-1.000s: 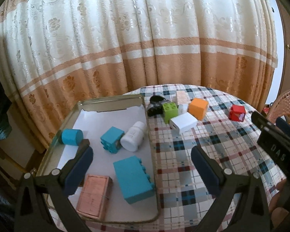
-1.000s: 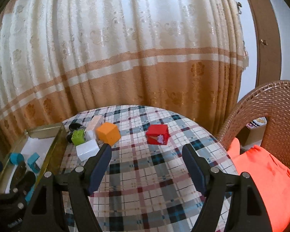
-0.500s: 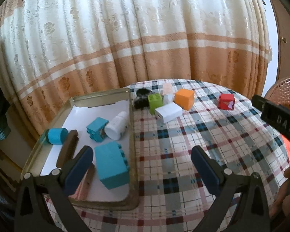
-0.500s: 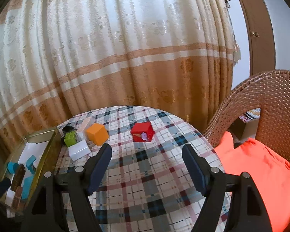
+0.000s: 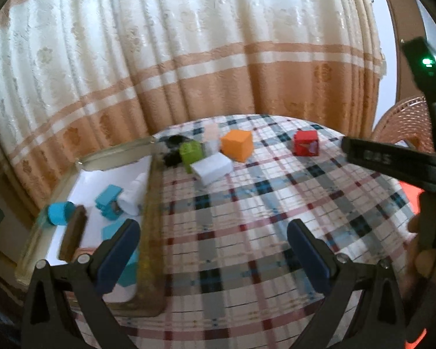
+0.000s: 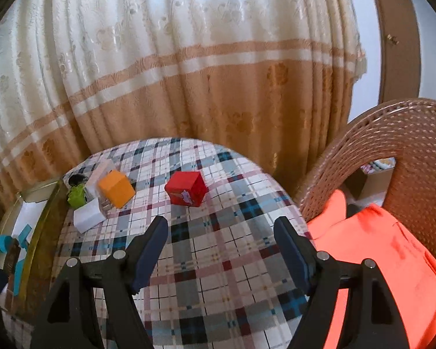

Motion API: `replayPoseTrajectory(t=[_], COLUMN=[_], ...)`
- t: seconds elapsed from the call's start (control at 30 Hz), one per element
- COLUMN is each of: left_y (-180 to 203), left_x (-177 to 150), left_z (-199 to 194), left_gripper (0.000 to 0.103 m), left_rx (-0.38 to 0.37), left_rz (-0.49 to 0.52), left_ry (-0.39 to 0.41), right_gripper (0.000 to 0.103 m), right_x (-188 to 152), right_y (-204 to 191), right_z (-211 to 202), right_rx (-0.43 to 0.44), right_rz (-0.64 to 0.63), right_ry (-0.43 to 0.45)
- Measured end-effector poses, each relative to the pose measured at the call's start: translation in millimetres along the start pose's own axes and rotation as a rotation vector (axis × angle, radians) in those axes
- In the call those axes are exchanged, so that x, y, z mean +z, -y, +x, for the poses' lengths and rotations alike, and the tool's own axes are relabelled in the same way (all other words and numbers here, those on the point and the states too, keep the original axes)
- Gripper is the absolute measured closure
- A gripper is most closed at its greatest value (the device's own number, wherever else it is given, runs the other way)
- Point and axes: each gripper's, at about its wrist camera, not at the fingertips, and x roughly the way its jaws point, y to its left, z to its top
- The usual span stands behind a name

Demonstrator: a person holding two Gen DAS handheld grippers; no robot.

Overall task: Organize rigid objects
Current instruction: 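Move the right tool to the red block and grasp it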

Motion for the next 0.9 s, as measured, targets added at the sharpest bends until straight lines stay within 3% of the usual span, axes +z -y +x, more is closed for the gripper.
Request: replayPoseTrajectory(t=[0.37, 0.53, 0.63, 0.87, 0.9], left_y=[0, 1, 2, 6, 6], left_x=[19, 29, 36, 46, 47], left_z=[24, 36, 45, 62, 65], left_gripper=[0.000, 0.000, 0.000, 0.000, 0.000], left_rx=[-0.027, -0.042, -0.055, -0.067, -0.063], left_rz=[-0.042, -0.059, -0.079, -0.100, -0.103], left_ry=[-0.036, -0.054, -0.076, -0.111, -0.115], right_gripper=[0.026, 0.026, 0.026, 0.026, 0.031], right_x=[29, 40, 44, 47, 46], right_y=[-23, -26, -39, -52, -52], right_z=[67, 102, 110, 129, 128], right_rx=[0.101, 0.165, 0.164, 0.204, 0.206], right_rz=[-0.145, -0.142, -0.238, -0.319, -0.323], right_ry=[-0.150, -0.242, -0.243, -0.276, -0.276])
